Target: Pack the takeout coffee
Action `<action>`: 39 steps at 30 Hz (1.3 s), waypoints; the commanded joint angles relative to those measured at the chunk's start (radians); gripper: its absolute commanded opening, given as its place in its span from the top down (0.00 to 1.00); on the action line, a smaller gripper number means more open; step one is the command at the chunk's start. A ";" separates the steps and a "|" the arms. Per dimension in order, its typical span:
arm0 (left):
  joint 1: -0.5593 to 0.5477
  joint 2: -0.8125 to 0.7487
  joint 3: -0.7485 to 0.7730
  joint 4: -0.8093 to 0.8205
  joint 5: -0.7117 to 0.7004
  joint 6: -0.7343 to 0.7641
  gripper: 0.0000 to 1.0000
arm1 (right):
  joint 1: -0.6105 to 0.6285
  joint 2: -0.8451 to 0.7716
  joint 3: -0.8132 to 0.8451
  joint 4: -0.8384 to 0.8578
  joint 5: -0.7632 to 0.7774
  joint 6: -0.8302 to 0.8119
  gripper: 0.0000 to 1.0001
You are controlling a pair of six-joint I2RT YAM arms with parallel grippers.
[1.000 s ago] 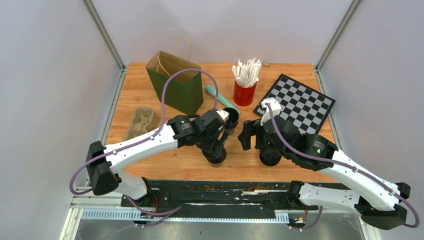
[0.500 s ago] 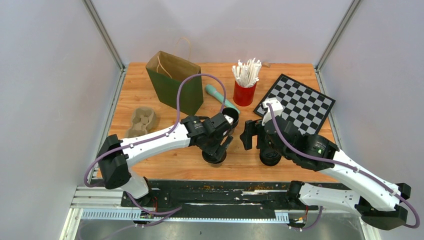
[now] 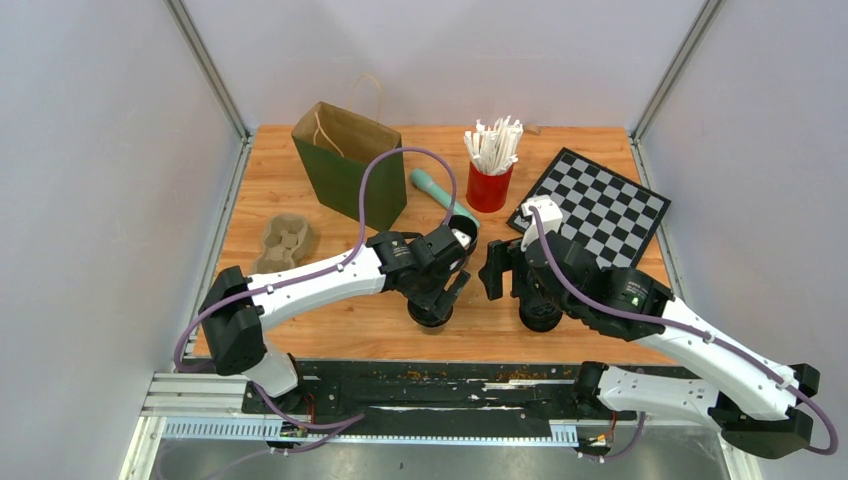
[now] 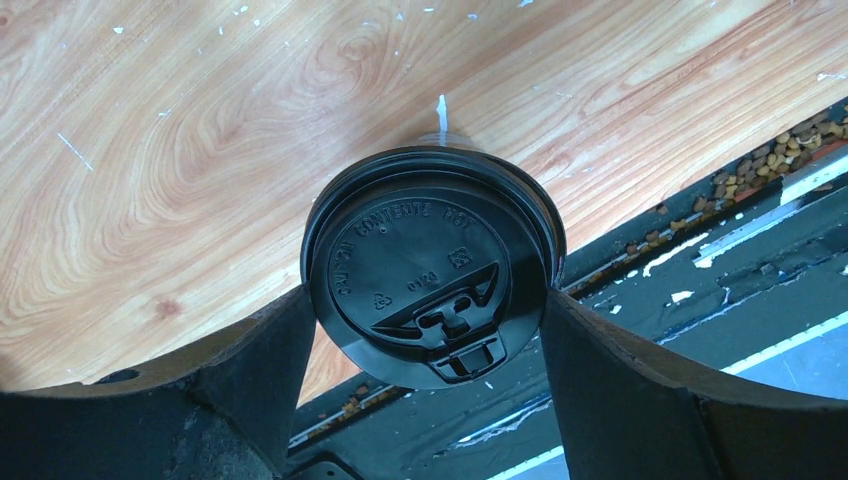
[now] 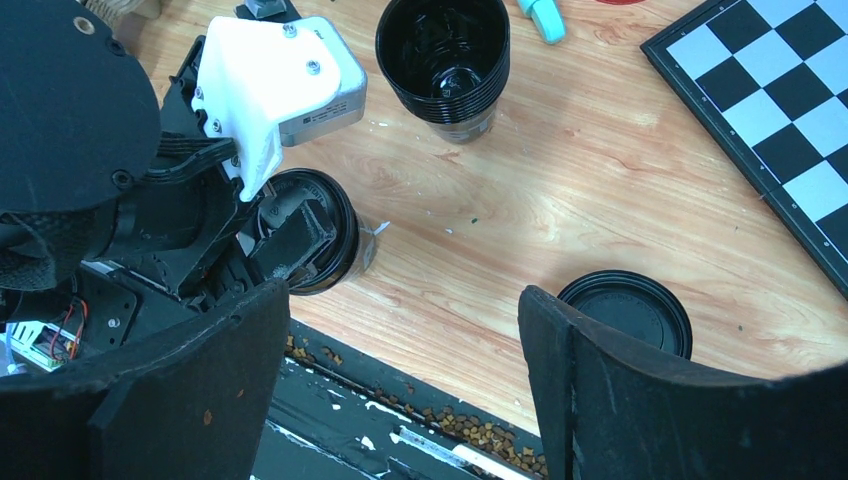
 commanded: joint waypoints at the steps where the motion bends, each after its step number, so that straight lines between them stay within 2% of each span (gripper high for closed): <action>1: -0.008 0.008 0.035 0.030 0.006 0.017 0.13 | 0.007 0.006 0.006 0.026 0.011 -0.018 0.16; 18: -0.010 -0.003 0.025 0.028 0.028 0.005 0.09 | 0.007 -0.018 -0.011 0.035 0.010 -0.007 0.16; 24: -0.010 -0.097 0.036 0.044 -0.044 -0.061 0.08 | 0.006 -0.035 -0.042 0.068 -0.051 0.036 0.17; 31: 0.023 -0.273 -0.057 0.110 -0.182 -0.193 0.10 | 0.006 -0.016 -0.137 0.218 -0.174 0.155 0.18; 39: 0.155 -0.431 -0.303 0.254 -0.037 -0.304 0.15 | -0.035 0.162 -0.192 0.335 -0.315 0.212 0.24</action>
